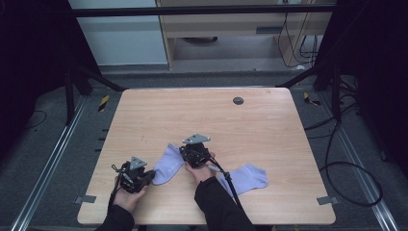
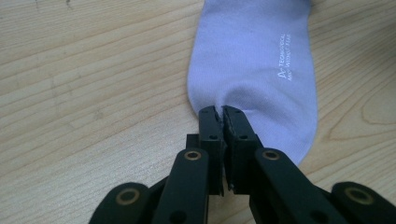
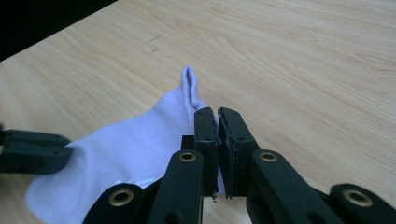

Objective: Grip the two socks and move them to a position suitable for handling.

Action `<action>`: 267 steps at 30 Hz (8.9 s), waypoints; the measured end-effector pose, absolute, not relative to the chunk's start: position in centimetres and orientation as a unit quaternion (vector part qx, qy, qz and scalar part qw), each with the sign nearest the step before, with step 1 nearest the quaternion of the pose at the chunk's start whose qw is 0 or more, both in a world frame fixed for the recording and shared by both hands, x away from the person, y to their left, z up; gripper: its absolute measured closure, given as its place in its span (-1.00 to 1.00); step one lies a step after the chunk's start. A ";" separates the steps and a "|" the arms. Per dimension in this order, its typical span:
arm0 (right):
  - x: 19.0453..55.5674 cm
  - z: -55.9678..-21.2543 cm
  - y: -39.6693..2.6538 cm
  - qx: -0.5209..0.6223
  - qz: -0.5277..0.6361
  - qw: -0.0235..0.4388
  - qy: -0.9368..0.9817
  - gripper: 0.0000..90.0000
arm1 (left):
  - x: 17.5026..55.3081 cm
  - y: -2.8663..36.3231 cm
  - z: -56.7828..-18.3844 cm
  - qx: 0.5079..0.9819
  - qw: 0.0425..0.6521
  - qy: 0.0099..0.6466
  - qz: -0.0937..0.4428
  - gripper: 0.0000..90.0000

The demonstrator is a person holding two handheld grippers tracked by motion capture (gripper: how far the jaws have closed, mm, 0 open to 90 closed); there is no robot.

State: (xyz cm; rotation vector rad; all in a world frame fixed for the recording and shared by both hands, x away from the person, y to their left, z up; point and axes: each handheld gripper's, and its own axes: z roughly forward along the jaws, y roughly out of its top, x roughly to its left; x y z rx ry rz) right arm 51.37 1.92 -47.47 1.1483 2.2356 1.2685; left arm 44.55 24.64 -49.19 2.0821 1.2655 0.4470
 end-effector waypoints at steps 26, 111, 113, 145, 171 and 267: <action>53.8 -50.0 0.1 0.423 0.376 0.174 0.806 0.62 | 44.0 24.3 -49.0 0.792 0.318 0.494 0.165 0.76; 42.5 -45.7 -22.6 0.449 0.413 0.214 0.763 0.26 | 41.9 14.0 -45.3 0.805 0.402 0.403 0.166 0.16; 42.5 -45.8 -22.7 0.450 0.411 0.213 0.764 0.28 | 41.9 13.6 -45.4 0.809 0.399 0.398 0.165 0.17; 44.0 -50.0 -23.3 0.460 0.347 0.185 0.796 0.78 | 42.6 5.2 -49.5 0.861 0.350 0.350 0.119 0.65; 42.1 -48.0 -24.6 0.496 0.339 0.200 0.774 0.87 | 45.1 3.7 -49.5 0.856 0.356 0.353 0.128 0.82; 40.1 -46.2 -16.8 0.394 0.401 0.137 0.816 0.98 | 41.6 13.5 -47.0 0.861 0.351 0.348 0.122 0.97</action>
